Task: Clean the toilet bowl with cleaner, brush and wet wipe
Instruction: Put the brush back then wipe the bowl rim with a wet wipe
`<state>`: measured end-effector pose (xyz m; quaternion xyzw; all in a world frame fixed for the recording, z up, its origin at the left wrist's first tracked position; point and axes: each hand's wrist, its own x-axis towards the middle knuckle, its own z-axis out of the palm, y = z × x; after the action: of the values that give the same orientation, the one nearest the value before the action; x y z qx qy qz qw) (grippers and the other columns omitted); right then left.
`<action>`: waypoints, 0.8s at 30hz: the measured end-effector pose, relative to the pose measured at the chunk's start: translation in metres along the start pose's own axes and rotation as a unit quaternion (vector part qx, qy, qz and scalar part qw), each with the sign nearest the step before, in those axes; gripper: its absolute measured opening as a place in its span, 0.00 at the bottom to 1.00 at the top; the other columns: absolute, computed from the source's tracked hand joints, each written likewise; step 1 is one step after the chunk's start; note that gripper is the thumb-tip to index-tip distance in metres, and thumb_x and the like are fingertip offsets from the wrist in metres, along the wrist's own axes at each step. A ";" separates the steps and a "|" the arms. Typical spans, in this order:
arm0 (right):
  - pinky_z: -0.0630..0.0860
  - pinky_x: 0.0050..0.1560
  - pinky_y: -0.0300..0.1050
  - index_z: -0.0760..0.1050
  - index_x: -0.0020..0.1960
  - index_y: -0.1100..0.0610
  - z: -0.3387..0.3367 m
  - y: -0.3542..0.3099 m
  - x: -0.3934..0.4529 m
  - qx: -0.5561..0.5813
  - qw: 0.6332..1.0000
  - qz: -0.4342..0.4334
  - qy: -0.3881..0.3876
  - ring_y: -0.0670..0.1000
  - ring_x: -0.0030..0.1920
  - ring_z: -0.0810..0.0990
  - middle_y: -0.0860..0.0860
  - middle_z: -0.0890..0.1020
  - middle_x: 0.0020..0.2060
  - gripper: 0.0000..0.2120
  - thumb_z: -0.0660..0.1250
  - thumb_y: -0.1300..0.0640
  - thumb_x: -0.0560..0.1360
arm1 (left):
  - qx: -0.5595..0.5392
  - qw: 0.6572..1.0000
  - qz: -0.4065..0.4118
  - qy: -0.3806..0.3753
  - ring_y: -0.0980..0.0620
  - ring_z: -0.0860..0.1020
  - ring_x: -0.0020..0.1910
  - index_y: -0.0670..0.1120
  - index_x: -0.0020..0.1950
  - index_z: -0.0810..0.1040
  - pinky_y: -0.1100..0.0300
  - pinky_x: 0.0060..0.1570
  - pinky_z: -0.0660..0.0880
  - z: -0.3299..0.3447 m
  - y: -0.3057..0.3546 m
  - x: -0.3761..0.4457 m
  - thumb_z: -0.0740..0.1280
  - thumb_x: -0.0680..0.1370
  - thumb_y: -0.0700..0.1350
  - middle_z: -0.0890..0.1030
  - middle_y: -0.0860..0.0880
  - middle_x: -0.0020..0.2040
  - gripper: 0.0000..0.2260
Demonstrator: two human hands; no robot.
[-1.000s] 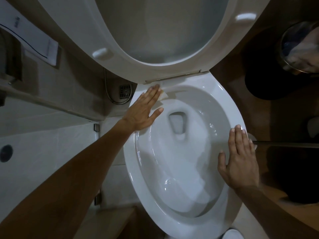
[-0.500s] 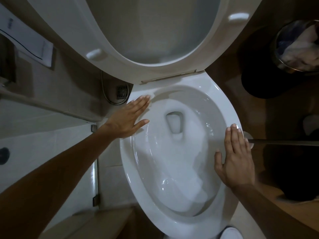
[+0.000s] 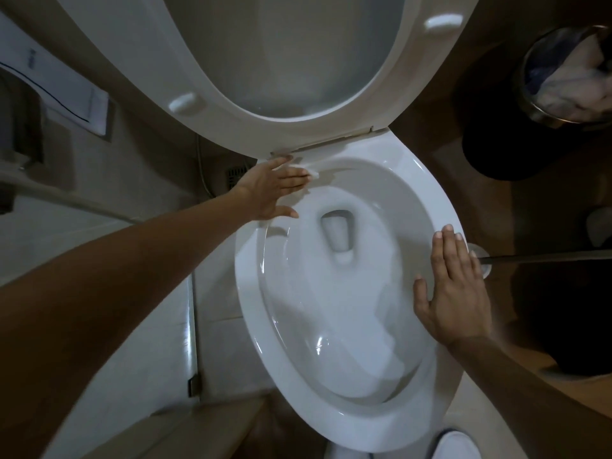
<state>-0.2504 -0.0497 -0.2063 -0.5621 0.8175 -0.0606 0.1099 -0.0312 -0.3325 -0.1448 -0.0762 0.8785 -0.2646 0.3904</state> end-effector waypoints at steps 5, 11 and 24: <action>0.53 0.76 0.54 0.52 0.78 0.61 0.001 -0.001 0.001 0.006 1.000 0.002 0.008 0.53 0.77 0.51 0.56 0.52 0.78 0.34 0.51 0.47 0.75 | 0.005 1.000 -0.021 0.001 0.50 0.33 0.74 0.46 0.76 0.32 0.48 0.71 0.32 0.002 0.006 -0.004 0.34 0.77 0.65 0.33 0.48 0.76 0.33; 0.51 0.76 0.53 0.52 0.78 0.61 0.003 0.001 0.000 0.004 1.000 0.001 0.007 0.53 0.78 0.50 0.55 0.52 0.78 0.34 0.51 0.47 0.75 | 0.007 1.000 -0.018 -0.023 0.50 0.33 0.75 0.44 0.75 0.32 0.52 0.72 0.33 0.001 0.010 -0.008 0.34 0.79 0.63 0.33 0.47 0.76 0.32; 0.51 0.76 0.53 0.51 0.78 0.60 0.002 0.000 0.000 0.007 1.000 0.002 0.008 0.52 0.78 0.50 0.55 0.51 0.78 0.34 0.50 0.47 0.76 | -0.016 0.999 -0.035 -0.003 0.50 0.32 0.74 0.44 0.75 0.31 0.52 0.71 0.32 0.007 0.018 -0.003 0.34 0.79 0.61 0.30 0.47 0.74 0.31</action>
<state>-0.2502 -0.0496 -0.2085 -0.5595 0.8188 -0.0708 0.1070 -0.0228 -0.3192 -0.1559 -0.1143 0.8785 -0.2636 0.3817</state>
